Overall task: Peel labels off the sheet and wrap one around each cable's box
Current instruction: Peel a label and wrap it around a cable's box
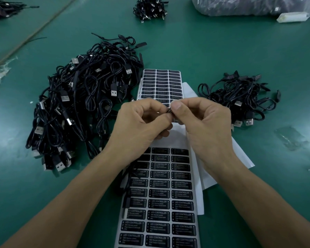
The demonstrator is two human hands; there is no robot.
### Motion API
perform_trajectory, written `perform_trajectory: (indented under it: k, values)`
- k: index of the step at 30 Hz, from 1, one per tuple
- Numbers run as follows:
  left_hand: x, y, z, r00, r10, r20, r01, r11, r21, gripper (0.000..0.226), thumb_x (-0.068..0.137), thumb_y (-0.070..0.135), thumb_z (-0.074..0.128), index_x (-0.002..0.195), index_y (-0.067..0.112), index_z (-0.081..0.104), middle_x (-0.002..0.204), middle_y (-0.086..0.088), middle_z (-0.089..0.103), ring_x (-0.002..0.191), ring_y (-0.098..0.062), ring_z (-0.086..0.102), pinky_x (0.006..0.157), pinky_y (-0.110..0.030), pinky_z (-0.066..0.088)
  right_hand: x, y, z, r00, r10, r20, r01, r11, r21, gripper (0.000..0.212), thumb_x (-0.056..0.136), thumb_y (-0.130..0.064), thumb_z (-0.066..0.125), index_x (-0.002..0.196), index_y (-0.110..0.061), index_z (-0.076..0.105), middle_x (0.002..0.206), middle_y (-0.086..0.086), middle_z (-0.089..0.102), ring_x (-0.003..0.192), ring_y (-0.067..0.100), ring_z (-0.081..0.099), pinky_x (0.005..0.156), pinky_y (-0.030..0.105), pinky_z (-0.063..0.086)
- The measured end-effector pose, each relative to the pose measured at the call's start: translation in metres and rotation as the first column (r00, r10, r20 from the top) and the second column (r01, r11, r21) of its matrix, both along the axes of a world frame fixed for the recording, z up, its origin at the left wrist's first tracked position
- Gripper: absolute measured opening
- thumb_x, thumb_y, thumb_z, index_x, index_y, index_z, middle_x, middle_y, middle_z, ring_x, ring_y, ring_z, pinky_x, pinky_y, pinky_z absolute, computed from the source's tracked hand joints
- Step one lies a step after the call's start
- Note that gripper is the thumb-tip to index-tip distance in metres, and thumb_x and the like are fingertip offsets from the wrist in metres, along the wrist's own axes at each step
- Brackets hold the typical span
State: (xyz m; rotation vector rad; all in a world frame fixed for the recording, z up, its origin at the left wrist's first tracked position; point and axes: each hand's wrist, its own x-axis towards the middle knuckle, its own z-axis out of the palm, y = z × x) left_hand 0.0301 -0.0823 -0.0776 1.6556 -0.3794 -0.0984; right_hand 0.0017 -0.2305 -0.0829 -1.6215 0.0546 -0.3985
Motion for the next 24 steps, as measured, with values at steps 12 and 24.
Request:
perform_trajectory:
  k: [12,24]
  values:
    - [0.008,0.008,0.015,0.965,0.073,0.253,-0.069,0.997,-0.023,0.011,0.095,0.011,0.067,0.090,0.019,0.072,0.072,-0.002,0.074,0.063,-0.011,0.069,0.062,-0.027,0.058,-0.012,0.010,0.005,0.991,0.087,-0.099,-0.104,0.977,-0.187,0.024,0.086,-0.048,0.067,0.105,-0.034,0.072,0.079,-0.013,0.069,0.068,0.000,0.057,0.061,0.018,0.048]
    - [0.001,0.007,0.039,0.993,0.120,-0.017,-0.117,0.923,-0.367,0.011,0.100,0.014,0.057,0.089,0.013,0.059,0.076,0.000,0.076,0.069,-0.013,0.073,0.062,-0.021,0.055,-0.019,0.026,0.007,0.957,0.271,-0.102,-0.287,0.853,-0.435,0.050,0.080,-0.063,0.067,0.116,-0.029,0.065,0.081,-0.023,0.059,0.081,-0.004,0.056,0.065,0.009,0.042]
